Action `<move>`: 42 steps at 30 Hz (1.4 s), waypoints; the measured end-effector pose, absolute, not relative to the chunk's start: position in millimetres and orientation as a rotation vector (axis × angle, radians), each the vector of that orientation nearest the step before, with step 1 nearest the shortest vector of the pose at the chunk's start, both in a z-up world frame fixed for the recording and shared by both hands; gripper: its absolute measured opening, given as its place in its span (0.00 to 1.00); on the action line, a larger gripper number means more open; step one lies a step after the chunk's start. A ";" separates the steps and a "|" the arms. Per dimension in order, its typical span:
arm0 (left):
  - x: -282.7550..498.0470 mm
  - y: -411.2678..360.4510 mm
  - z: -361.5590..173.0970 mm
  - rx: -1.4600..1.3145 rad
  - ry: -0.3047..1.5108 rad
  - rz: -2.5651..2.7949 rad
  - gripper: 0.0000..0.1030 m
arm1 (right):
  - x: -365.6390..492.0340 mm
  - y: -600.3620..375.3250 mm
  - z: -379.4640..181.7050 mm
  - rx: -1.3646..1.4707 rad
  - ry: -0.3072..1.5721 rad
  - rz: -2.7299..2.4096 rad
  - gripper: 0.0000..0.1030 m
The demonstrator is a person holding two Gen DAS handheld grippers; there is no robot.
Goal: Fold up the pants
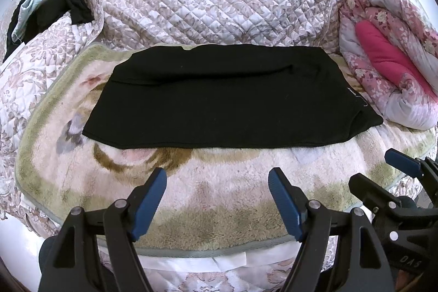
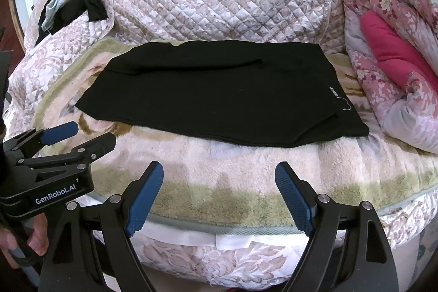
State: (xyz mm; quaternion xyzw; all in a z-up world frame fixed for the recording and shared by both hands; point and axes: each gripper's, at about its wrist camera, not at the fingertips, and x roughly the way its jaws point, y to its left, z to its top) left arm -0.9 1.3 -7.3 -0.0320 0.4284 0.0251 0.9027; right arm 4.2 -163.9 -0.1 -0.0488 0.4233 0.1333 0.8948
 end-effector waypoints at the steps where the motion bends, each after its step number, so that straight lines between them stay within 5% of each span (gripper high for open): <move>1: -0.9 1.9 -8.0 -0.067 0.885 0.053 0.76 | 4.1 -162.8 0.0 -0.101 0.876 0.279 0.81; 42: 1.1 7.1 -13.8 -0.063 0.892 0.061 0.76 | 7.5 -165.4 -0.8 -0.079 0.865 0.303 0.81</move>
